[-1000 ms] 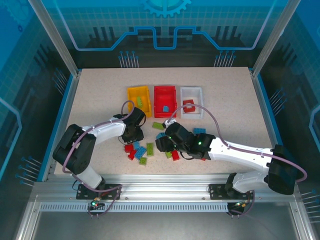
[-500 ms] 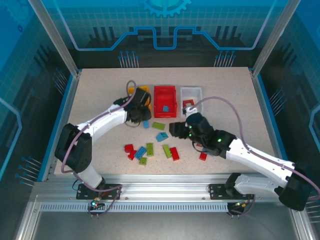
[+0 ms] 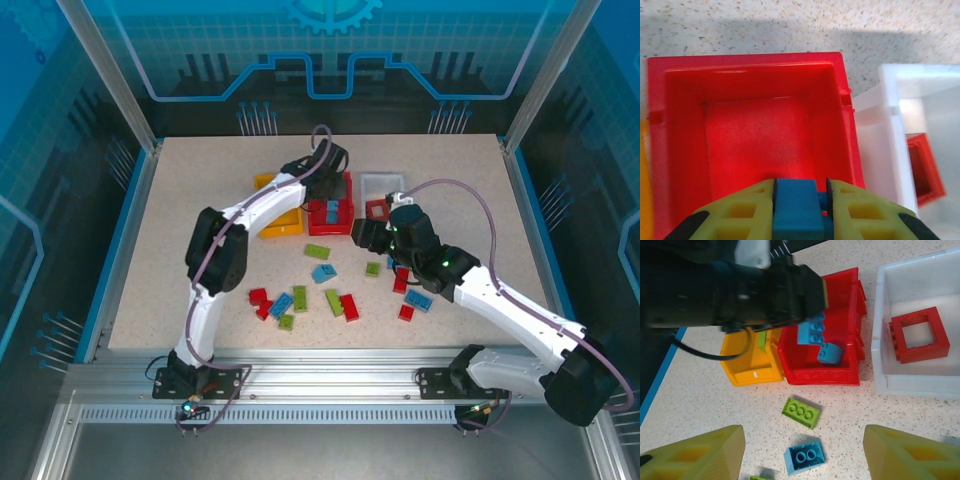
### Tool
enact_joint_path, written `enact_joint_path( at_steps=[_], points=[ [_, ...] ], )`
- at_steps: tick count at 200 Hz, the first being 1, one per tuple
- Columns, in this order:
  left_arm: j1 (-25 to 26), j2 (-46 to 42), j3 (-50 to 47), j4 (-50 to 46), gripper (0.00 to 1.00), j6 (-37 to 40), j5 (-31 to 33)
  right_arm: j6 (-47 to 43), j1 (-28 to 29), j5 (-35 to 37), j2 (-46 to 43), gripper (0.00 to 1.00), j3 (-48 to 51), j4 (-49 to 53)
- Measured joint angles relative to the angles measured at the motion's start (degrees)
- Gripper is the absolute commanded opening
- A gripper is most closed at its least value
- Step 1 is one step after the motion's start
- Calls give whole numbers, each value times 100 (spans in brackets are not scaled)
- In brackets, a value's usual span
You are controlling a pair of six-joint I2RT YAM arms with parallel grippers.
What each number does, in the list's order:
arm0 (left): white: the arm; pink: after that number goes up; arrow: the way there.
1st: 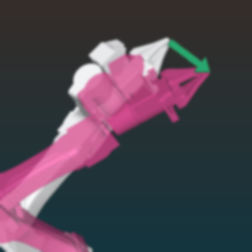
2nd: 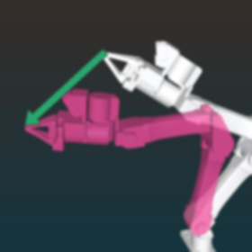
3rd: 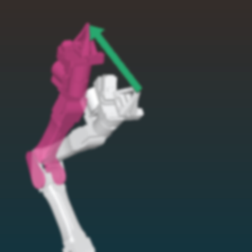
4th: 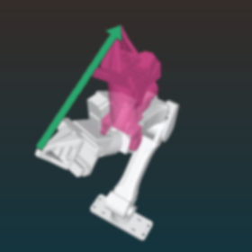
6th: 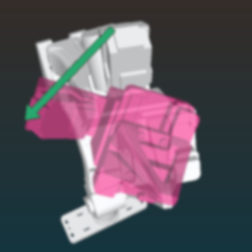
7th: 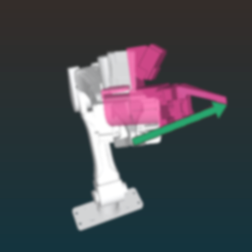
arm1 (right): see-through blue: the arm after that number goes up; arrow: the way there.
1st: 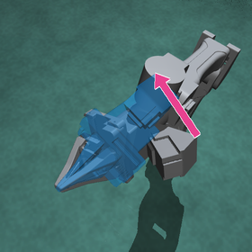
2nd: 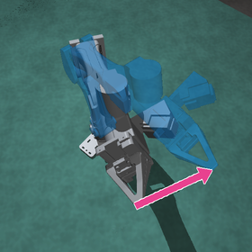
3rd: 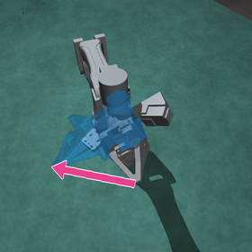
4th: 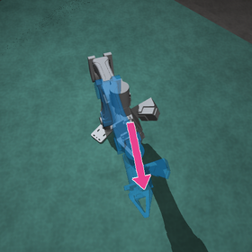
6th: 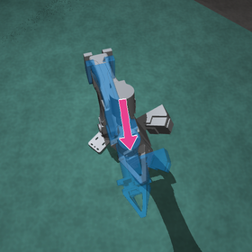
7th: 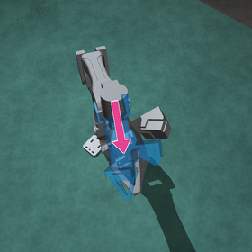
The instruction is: Sort the legos into containers by color
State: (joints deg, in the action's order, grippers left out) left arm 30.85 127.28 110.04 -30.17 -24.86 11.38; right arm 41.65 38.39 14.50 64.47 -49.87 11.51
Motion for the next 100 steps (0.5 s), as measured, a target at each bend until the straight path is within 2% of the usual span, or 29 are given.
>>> enact_joint_path(
  at_steps=[23, 56, 71, 100],
  points=[
    [28, 376, 225, -107, 23, 190, 221, 20, -22, -11, 0, 65, 0, 15],
    [17, 444, 251, -210, 52, 286, 299, 20, -26, 7, -17, 67, 17, 201],
    [31, 442, 251, -249, 56, 310, 297, 39, -33, 74, -50, 67, 57, 391],
    [109, 262, 227, -284, 57, 337, 275, 151, -57, 374, -72, 64, 227, 999]
  ],
)
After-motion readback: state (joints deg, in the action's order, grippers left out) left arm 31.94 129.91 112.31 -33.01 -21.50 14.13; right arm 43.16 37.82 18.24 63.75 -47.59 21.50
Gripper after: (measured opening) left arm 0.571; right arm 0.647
